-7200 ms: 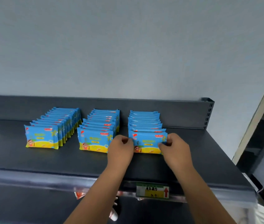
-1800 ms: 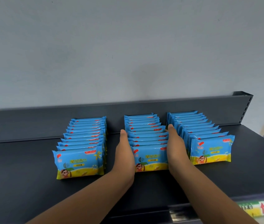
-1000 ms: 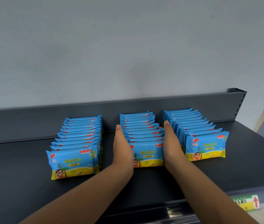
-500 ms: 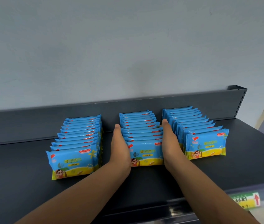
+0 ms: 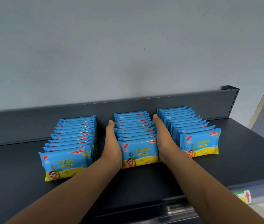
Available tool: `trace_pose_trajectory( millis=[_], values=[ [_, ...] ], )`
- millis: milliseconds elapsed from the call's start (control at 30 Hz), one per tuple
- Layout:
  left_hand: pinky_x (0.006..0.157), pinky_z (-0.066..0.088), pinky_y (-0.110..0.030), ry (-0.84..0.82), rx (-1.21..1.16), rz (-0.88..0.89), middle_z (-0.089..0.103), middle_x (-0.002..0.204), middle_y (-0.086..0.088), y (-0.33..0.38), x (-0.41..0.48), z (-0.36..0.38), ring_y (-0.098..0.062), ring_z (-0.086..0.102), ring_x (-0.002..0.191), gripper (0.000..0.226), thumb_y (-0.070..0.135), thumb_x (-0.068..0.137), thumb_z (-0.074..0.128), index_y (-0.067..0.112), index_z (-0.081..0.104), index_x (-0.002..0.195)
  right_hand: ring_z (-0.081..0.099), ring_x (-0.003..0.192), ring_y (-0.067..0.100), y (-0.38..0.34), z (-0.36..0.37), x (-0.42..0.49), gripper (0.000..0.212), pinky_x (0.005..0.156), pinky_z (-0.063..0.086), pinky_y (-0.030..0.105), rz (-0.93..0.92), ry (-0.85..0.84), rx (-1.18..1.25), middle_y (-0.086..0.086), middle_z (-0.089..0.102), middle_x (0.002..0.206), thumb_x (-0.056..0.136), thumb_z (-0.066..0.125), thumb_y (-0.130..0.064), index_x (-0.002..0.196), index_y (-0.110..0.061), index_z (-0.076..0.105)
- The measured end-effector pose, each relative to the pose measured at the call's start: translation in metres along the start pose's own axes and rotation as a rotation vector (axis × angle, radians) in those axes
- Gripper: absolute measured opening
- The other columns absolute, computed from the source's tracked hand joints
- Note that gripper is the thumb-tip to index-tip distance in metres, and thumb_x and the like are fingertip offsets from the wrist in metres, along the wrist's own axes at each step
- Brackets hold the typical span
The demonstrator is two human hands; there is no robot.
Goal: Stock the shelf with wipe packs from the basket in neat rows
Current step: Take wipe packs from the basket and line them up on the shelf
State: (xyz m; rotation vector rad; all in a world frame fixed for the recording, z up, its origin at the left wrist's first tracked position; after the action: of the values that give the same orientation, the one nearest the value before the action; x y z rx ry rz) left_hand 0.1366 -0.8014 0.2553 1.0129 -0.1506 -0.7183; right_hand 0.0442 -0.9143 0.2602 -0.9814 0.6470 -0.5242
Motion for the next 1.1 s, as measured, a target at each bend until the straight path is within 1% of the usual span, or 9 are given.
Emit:
trace_pose_trajectory(
  millis=[300, 533, 600, 700, 800, 867, 967, 1033, 1100],
  values=[
    [0.077, 0.060, -0.041, 0.050, 0.010, 0.029, 0.078, 0.104, -0.013, -0.004, 0.007, -0.005, -0.028, 0.078, 0.089, 0.055, 0.059, 0.102, 0.038, 0.017, 0.073, 0.111, 0.079, 0.077, 0.024, -0.001, 0.002, 0.001, 0.041, 0.068, 0.061, 0.035, -0.011, -0.030, -0.019, 0.009, 0.080, 0.095, 0.100, 0.052, -0.056, 0.110, -0.021, 0.072],
    [0.089, 0.060, -0.046, 0.124, 0.066, 0.159, 0.077, 0.110, -0.011, 0.003, 0.014, -0.014, -0.029, 0.075, 0.101, 0.047, 0.048, 0.105, 0.038, 0.020, 0.072, 0.120, 0.078, 0.089, 0.022, -0.005, -0.006, 0.000, 0.033, 0.089, 0.059, 0.044, -0.159, 0.081, -0.106, 0.001, 0.081, 0.092, 0.103, 0.049, -0.049, 0.092, -0.031, 0.074],
    [0.094, 0.058, -0.048, 0.138, 0.104, 0.207, 0.073, 0.124, -0.010, 0.004, 0.016, -0.018, -0.028, 0.073, 0.108, 0.049, 0.053, 0.102, 0.040, 0.021, 0.070, 0.126, 0.077, 0.094, 0.018, -0.008, -0.009, -0.001, 0.029, 0.093, 0.059, 0.045, -0.258, 0.103, -0.157, -0.003, 0.080, 0.096, 0.103, 0.050, -0.045, 0.098, -0.031, 0.075],
    [0.094, 0.056, -0.037, 0.268, 0.159, 0.317, 0.069, 0.128, 0.003, 0.013, 0.007, -0.028, -0.014, 0.069, 0.107, 0.047, 0.049, 0.106, 0.032, 0.027, 0.066, 0.130, 0.074, 0.085, 0.001, -0.016, -0.011, -0.004, 0.026, 0.076, 0.059, 0.024, -0.380, 0.135, -0.178, -0.013, 0.078, 0.087, 0.104, 0.051, -0.037, 0.097, -0.027, 0.074],
    [0.073, 0.054, -0.016, 0.265, 0.247, 0.416, 0.069, 0.115, 0.012, 0.024, -0.008, -0.019, 0.000, 0.067, 0.094, 0.042, 0.041, 0.110, 0.028, 0.027, 0.064, 0.126, 0.068, 0.082, -0.013, -0.024, -0.012, -0.007, 0.024, 0.061, 0.048, 0.004, -0.473, 0.169, -0.192, -0.018, 0.074, 0.095, 0.105, 0.051, -0.033, 0.105, -0.027, 0.074],
    [0.074, 0.057, -0.018, 0.218, 0.367, 0.496, 0.072, 0.105, 0.014, 0.032, -0.015, -0.009, 0.002, 0.070, 0.092, 0.032, 0.038, 0.109, 0.034, 0.034, 0.066, 0.114, 0.066, 0.078, -0.015, -0.031, -0.010, -0.014, 0.026, 0.061, 0.047, 0.002, -0.543, 0.180, -0.269, -0.021, 0.072, 0.086, 0.106, 0.050, -0.031, 0.100, -0.024, 0.075],
    [0.103, 0.052, -0.039, 0.106, 0.802, 0.711, 0.070, 0.117, 0.009, 0.046, -0.023, 0.007, -0.007, 0.063, 0.116, 0.041, 0.050, 0.106, 0.030, 0.033, 0.066, 0.117, 0.064, 0.079, -0.009, -0.039, -0.003, -0.023, 0.030, 0.072, 0.050, 0.012, -0.663, 0.175, -0.523, -0.017, 0.071, 0.079, 0.107, 0.049, -0.033, 0.098, -0.019, 0.074],
    [0.121, 0.033, -0.043, 0.094, 1.235, 0.857, 0.058, 0.143, 0.001, 0.050, -0.030, 0.021, -0.019, 0.044, 0.142, 0.057, 0.053, 0.105, 0.023, 0.024, 0.058, 0.139, 0.062, 0.102, -0.006, -0.047, 0.006, -0.029, 0.031, 0.095, 0.050, 0.023, -0.755, 0.164, -0.765, -0.020, 0.071, 0.104, 0.106, 0.048, -0.038, 0.121, -0.023, 0.071],
    [0.125, 0.023, -0.039, 0.110, 1.559, 0.970, 0.049, 0.153, -0.003, 0.053, -0.036, 0.035, -0.023, 0.032, 0.149, 0.068, 0.056, 0.102, 0.019, 0.016, 0.051, 0.147, 0.057, 0.125, 0.005, -0.056, 0.011, -0.034, 0.044, 0.109, 0.045, 0.032, -0.841, 0.169, -0.951, -0.010, 0.065, 0.134, 0.106, 0.044, -0.044, 0.139, -0.021, 0.061]
  ],
)
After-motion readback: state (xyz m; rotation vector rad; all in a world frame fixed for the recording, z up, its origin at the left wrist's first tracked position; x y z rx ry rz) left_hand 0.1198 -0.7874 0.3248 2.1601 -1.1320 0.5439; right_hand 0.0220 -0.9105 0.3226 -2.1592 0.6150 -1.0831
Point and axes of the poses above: each hand's wrist, its own x-axis towards the middle knuckle, its own z-axis out of the palm, y = z × x, the point moved 7 cm from there along x, towards the middle knuckle
